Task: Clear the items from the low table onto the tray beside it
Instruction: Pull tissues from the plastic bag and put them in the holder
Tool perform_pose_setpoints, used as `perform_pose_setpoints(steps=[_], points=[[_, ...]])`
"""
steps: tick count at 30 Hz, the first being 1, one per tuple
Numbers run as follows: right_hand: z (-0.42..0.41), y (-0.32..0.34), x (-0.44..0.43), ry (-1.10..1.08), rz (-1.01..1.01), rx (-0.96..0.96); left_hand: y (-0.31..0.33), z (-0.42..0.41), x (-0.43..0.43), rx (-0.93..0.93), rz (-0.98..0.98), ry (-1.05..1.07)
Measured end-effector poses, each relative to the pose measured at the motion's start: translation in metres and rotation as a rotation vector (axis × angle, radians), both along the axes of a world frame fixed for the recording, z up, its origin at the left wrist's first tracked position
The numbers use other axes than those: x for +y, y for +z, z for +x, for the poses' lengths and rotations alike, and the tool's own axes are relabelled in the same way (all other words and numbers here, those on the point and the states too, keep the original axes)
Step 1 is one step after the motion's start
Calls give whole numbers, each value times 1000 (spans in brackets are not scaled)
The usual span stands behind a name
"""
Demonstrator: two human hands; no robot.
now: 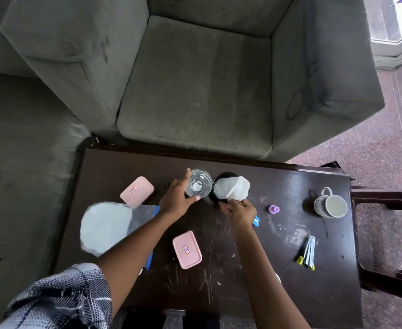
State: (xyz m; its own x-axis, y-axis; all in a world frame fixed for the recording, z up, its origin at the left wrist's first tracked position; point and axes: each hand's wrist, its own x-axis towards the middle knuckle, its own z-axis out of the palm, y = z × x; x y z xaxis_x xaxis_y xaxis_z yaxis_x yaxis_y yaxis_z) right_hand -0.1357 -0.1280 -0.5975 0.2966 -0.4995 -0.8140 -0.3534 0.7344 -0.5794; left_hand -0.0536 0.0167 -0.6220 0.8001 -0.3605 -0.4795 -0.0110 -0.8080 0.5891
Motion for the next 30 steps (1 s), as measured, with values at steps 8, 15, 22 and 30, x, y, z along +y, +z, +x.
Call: perform_pose_setpoints(steps=[8,15,22,30], points=[[5,-2,-5,36,-48,46,2,0,0,13,5,-9],[5,-4,-5,49,-60,93,5,0,-2,10,7,-10],[3,-6,-6,48,-62,108,5,6,-1,41,30,-38],[-30,-8,10,96,-118,168,11,8,28,-121,70,147]])
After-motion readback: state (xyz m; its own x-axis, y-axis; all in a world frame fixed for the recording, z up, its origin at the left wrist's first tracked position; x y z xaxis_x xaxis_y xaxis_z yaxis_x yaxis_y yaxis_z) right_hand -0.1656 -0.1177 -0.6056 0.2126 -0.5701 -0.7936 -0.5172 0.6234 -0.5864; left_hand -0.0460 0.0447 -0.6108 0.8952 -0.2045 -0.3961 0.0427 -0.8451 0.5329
